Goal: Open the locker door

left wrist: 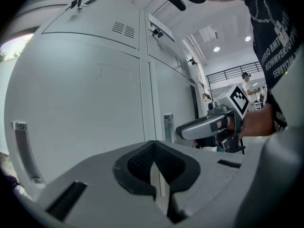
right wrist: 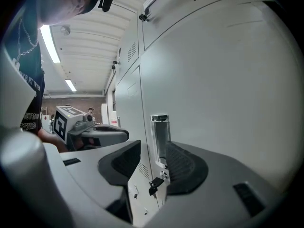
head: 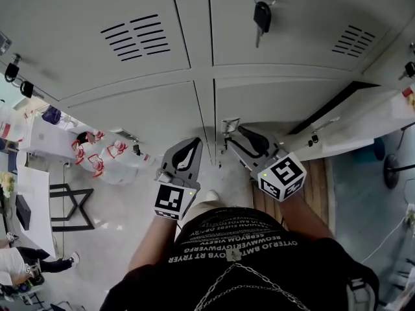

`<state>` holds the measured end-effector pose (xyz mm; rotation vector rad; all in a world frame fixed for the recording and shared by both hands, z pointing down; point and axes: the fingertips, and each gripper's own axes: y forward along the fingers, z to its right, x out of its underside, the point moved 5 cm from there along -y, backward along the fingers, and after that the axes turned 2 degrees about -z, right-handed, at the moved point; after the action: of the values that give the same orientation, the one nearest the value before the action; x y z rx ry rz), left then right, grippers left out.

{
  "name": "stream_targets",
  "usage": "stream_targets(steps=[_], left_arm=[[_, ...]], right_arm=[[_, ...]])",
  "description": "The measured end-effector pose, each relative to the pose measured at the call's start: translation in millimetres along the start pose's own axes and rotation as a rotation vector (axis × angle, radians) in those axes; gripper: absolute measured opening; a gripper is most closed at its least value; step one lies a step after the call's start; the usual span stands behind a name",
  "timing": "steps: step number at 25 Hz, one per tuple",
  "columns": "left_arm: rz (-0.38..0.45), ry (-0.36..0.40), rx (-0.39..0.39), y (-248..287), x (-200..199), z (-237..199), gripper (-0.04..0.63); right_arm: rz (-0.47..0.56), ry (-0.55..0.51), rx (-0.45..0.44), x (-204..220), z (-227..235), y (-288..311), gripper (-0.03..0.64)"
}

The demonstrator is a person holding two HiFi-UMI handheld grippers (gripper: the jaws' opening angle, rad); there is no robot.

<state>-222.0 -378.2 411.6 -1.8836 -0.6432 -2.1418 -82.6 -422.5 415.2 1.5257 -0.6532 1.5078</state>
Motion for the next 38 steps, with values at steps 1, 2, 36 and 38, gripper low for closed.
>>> stream_targets(steps=[1, 2, 36, 38], left_arm=[[0.0, 0.001, 0.005, 1, 1, -3, -0.003], [-0.001, 0.001, 0.01, 1, 1, -5, -0.003], [0.013, 0.001, 0.119, -7, 3, 42, -0.003], [0.009, -0.002, 0.124, -7, 2, 51, -0.003]], right_arm=[[0.003, 0.001, 0.003, -1, 0, 3, 0.158], [0.006, 0.003, 0.006, -1, -1, 6, 0.158], [0.003, 0.016, 0.013, 9, -48, -27, 0.138], [-0.004, 0.011, 0.008, 12, -52, -36, 0.138]])
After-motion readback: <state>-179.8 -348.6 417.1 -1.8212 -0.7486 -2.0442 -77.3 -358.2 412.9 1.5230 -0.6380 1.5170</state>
